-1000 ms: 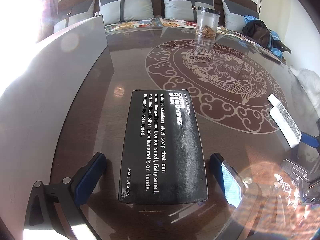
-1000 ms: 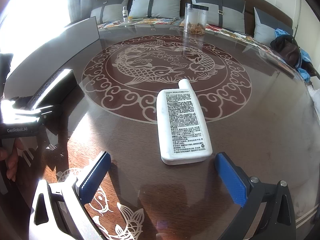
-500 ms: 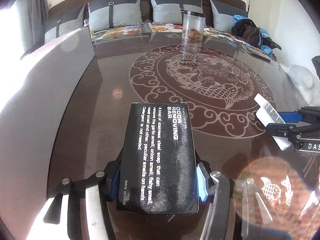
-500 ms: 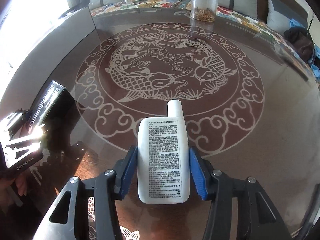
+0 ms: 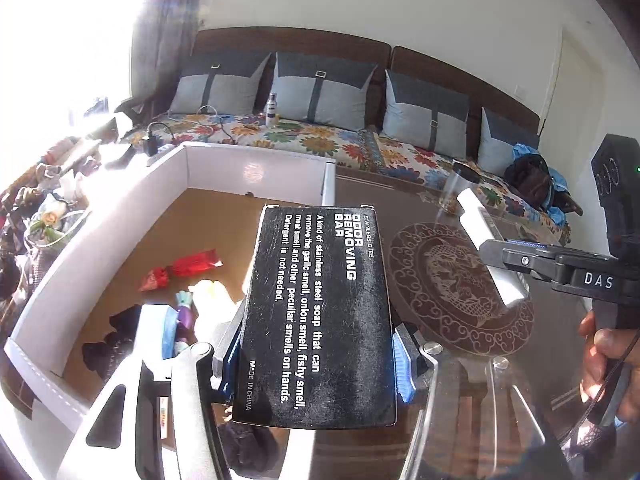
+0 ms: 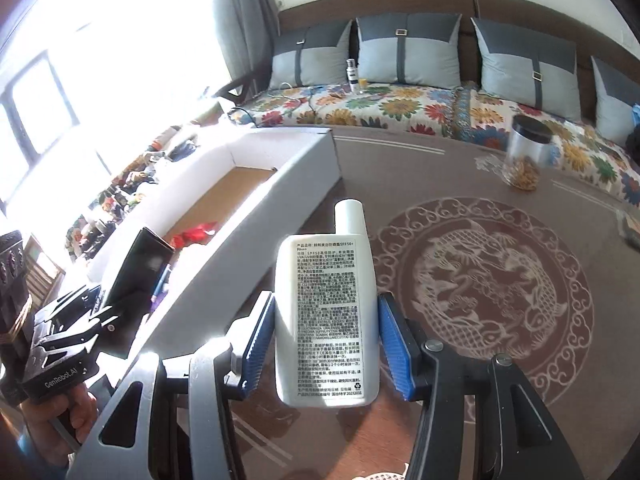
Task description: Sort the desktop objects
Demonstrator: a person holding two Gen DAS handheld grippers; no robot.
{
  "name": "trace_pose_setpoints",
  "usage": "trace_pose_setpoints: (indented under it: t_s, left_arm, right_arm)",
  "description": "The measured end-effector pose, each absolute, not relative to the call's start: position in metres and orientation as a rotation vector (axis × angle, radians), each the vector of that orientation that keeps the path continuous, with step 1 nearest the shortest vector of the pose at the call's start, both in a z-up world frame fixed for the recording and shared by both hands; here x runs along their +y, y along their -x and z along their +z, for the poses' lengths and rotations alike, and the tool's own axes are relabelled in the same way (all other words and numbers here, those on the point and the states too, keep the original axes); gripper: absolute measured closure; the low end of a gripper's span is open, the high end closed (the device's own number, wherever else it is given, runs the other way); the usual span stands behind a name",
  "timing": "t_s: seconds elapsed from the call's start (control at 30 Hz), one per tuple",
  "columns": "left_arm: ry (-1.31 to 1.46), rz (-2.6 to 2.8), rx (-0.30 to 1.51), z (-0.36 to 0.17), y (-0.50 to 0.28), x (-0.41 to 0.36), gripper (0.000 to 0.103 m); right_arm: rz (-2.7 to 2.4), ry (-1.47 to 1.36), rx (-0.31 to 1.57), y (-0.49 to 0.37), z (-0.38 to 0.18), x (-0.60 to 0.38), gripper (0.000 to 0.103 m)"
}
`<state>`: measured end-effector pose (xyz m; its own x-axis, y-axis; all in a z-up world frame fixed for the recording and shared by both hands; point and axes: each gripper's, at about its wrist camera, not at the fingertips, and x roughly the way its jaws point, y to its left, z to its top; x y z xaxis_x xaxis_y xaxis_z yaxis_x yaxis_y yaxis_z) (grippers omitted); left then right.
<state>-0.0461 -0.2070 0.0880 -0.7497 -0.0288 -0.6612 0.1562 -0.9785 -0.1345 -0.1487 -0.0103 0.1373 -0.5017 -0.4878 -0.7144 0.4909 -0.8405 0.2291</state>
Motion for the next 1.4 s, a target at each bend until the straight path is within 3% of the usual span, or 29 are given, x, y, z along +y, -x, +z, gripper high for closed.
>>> trace_pose_setpoints:
  t_s: [0.17, 0.37, 0.43, 0.47, 0.53, 0.73, 0.87, 1.0, 1.27, 1.4]
  left_arm:
    - [-1.233, -2.596, 0.318, 0.051, 0.053, -0.284, 0.046]
    - [-1.344, -2.426, 0.323, 0.018, 0.054, -0.305, 0.042]
    - [-1.299, -2.424, 0.315, 0.020, 0.046, -0.306, 0.023]
    - [-1.273, -2.423, 0.306, 0.022, 0.042, -0.306, 0.019]
    - [-1.236, -2.427, 0.285, 0.027, 0.038, -0.302, 0.018]
    - [-1.187, -2.431, 0.280, 0.039, 0.029, -0.294, 0.018]
    - [-1.129, -2.401, 0.275, 0.054, 0.020, -0.292, 0.016]
    - [-1.108, -2.341, 0.198, 0.072, 0.013, -0.291, 0.004]
    - [-1.049, -2.348, 0.380, 0.110, -0.010, -0.300, 0.004]
    - [-1.033, -2.361, 0.310, 0.117, -0.011, -0.299, 0.004]
  right_arm:
    - [-2.136, -1.038, 0.043, 0.152, 0.147, -0.143, 0.051]
    - [-2.031, -1.190, 0.234, 0.155, 0.094, -0.239, 0.050]
    - [-2.046, -1.220, 0.276, 0.151, 0.084, -0.242, 0.037]
    - [-2.053, -1.212, 0.275, 0.149, 0.084, -0.239, 0.032]
    - [-2.073, -1.184, 0.275, 0.143, 0.090, -0.228, 0.017]
    - [-2.175, -1.137, 0.351, 0.136, 0.117, -0.205, 0.006]
    - [-2.188, -1.175, 0.361, 0.135, 0.123, -0.201, 0.005]
    - [-2.189, -1.221, 0.356, 0.135, 0.125, -0.199, 0.005]
    - [-2.187, -1.105, 0.384, 0.119, 0.141, -0.205, 0.005]
    - [-2.184, -1.071, 0.390, 0.112, 0.145, -0.208, 0.005]
